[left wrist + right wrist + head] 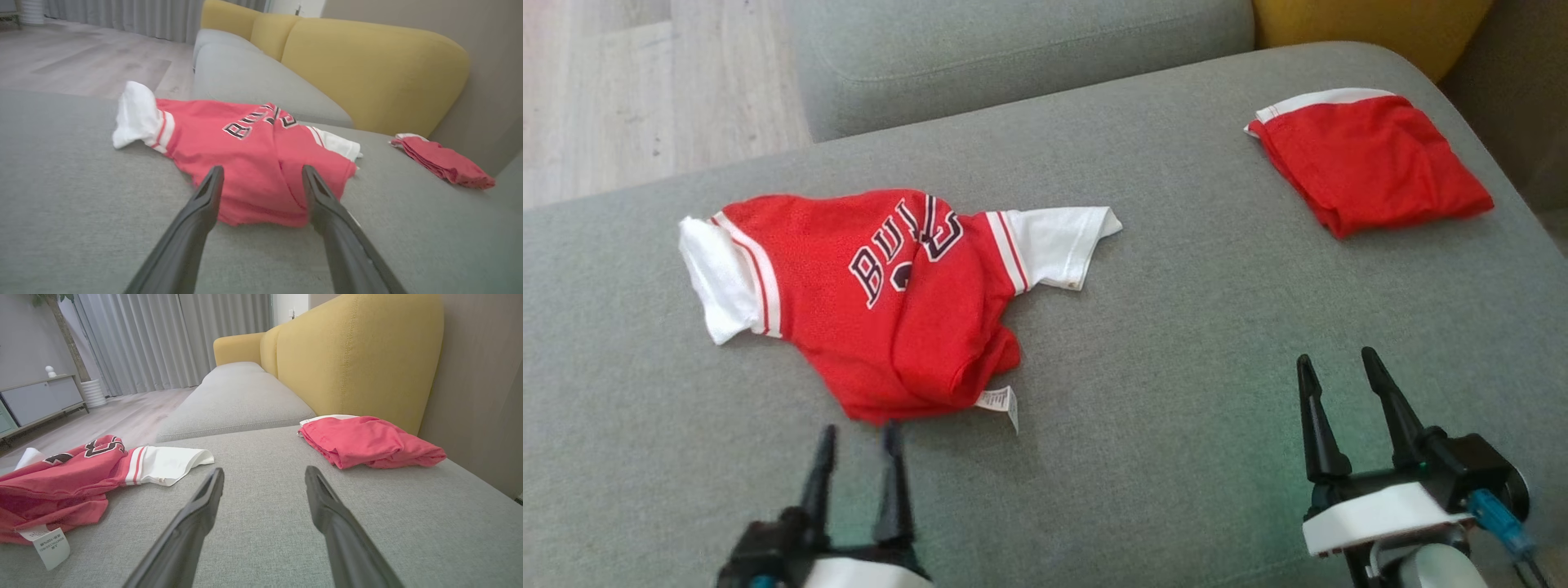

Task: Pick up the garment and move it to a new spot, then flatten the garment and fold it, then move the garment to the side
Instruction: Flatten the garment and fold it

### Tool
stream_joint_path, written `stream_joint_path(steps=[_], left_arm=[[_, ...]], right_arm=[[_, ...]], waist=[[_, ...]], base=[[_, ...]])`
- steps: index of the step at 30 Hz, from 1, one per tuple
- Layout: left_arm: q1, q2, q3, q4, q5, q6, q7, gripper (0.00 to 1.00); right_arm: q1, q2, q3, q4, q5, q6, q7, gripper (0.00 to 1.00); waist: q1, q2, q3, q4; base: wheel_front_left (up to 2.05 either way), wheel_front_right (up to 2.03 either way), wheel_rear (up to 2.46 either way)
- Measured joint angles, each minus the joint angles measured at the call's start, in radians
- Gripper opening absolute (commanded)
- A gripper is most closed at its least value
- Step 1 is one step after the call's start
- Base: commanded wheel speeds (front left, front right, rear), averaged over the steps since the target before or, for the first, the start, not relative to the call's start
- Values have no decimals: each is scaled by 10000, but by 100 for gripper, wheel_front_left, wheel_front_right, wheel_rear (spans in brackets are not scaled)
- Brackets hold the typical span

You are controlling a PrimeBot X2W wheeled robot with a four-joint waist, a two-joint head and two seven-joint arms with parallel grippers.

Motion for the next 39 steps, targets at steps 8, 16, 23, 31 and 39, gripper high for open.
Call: stream_joint_path(steps=[8,16,23,31,39], left_arm=[[-965,-144,-1327,1101,-458,-422,625,100],[-2266,-159,-2109,2167,-2382,121,568,100],[-2937,-186,-2326,2715,-2838,566,176,100],[-3316,-198,-2029,3572,-3361,913,-109,39],[-3636,-136,-2079,3898,-3359,635,35,0]], right_arm=[[-43,0,132,-31,13,0,0,100],[-372,2,276,-36,104,2,0,100],[-453,2,270,-31,104,0,0,100],[-453,2,272,-33,117,0,0,100],[-452,2,219,-31,117,0,0,100]], waist=[[1,0,497,-217],[2,0,1008,-683],[2,0,1175,-960],[0,0,1193,-1044],[1,0,1131,-920]], base=[[0,0,0],[0,0,0],[0,0,0],[0,0,0],[0,0,0]])
